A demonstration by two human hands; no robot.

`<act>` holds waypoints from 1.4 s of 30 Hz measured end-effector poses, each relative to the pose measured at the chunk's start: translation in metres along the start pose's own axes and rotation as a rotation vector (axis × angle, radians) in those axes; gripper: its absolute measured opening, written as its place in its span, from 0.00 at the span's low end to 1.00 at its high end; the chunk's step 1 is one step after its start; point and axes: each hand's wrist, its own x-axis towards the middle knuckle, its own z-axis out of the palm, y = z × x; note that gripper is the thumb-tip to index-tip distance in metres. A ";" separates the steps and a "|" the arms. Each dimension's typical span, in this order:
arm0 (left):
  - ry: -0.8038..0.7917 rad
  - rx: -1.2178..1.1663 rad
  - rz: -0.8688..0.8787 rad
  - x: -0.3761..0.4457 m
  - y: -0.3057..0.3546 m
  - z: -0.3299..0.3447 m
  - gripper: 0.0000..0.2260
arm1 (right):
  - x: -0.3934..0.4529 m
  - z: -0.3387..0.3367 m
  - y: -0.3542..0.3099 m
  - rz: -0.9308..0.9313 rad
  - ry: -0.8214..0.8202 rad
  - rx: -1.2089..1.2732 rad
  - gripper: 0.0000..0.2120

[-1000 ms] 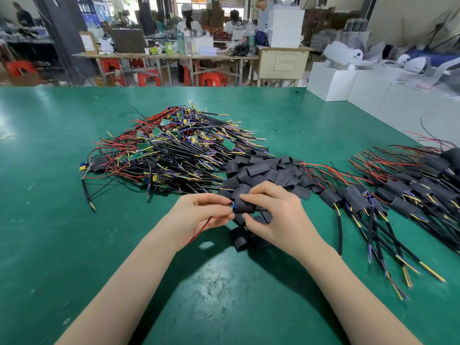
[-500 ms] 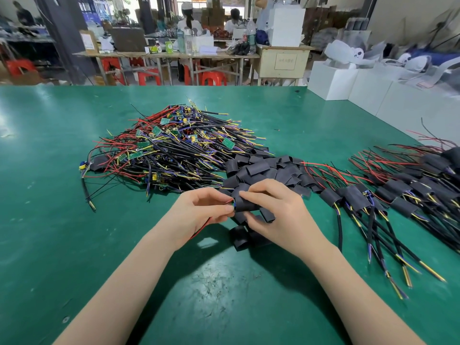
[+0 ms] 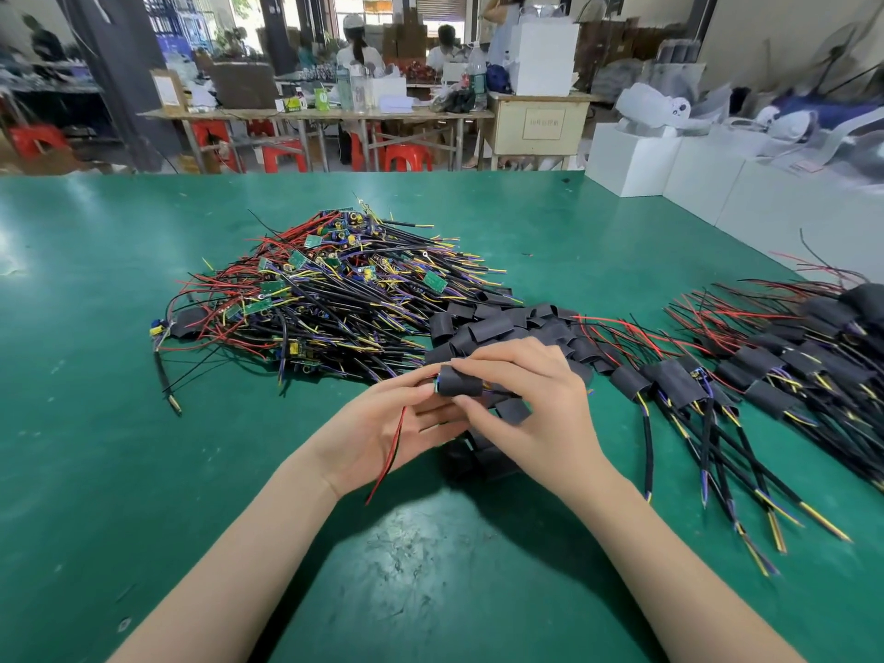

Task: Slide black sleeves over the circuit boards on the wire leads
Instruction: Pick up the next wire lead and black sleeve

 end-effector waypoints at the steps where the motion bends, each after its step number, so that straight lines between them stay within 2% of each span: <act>1: 0.005 0.001 0.014 0.000 -0.001 0.001 0.16 | 0.000 0.000 0.000 0.005 0.000 0.005 0.12; 6: 0.047 -0.032 0.016 0.002 -0.002 0.003 0.18 | 0.001 0.001 0.000 0.049 0.014 0.115 0.12; 10: 0.056 -0.047 0.033 0.004 -0.002 0.002 0.22 | 0.001 0.001 0.001 0.048 0.005 0.096 0.12; 15: 0.050 -0.011 0.056 0.003 -0.002 -0.001 0.15 | 0.000 0.002 0.002 0.033 -0.011 0.053 0.12; 19: -0.003 0.057 0.079 0.001 -0.002 -0.001 0.15 | 0.000 0.003 0.002 -0.013 -0.026 0.043 0.13; 23: 0.018 0.059 0.096 0.002 0.001 -0.003 0.14 | -0.002 0.004 0.002 0.074 0.012 0.074 0.15; 26: 0.091 0.206 0.159 0.002 0.002 -0.004 0.13 | -0.004 0.003 0.004 0.127 0.027 0.107 0.13; 30: 0.234 0.616 0.351 0.002 -0.002 -0.001 0.12 | -0.002 0.000 0.006 0.148 0.004 0.071 0.13; 35: 0.312 0.833 0.502 0.001 0.000 -0.002 0.07 | -0.002 0.000 0.006 0.145 -0.078 -0.019 0.15; 38: 0.325 0.870 0.498 0.000 0.002 -0.003 0.07 | -0.003 0.000 0.006 0.142 -0.080 -0.046 0.15; 42: 0.374 0.778 0.353 0.002 0.000 -0.001 0.05 | -0.003 -0.004 0.005 0.126 -0.164 -0.074 0.17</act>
